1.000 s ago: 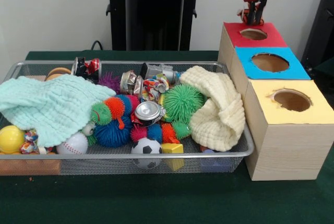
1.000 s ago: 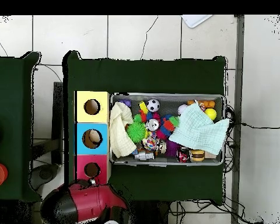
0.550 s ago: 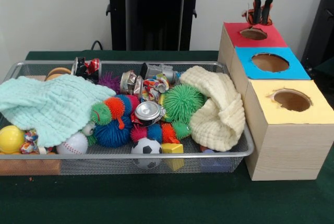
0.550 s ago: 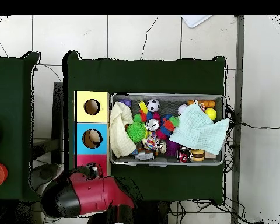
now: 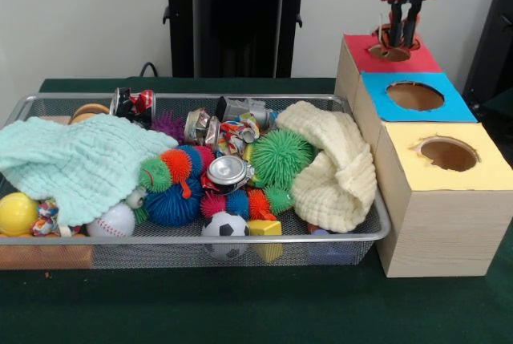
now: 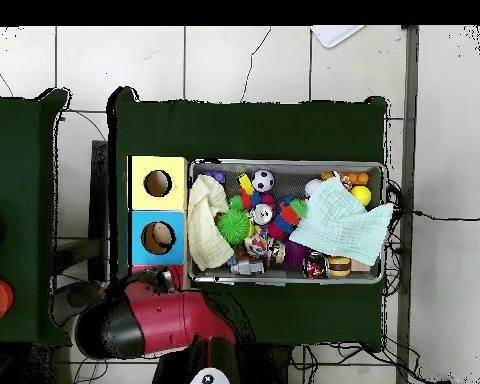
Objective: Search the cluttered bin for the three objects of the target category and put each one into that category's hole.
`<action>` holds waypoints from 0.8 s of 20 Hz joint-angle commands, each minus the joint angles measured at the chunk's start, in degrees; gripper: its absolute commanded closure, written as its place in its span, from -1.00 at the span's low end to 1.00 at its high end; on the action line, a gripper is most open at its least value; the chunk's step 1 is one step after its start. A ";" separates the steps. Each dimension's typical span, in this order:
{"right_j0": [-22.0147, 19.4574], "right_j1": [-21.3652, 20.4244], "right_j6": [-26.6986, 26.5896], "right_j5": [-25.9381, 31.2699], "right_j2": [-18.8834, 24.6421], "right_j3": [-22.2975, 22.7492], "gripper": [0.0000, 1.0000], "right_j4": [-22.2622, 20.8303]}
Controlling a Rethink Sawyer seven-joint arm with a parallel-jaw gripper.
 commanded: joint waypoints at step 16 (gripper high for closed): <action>-2.06 8.47 6.71 1.39 4.89 0.75 1.00 -2.01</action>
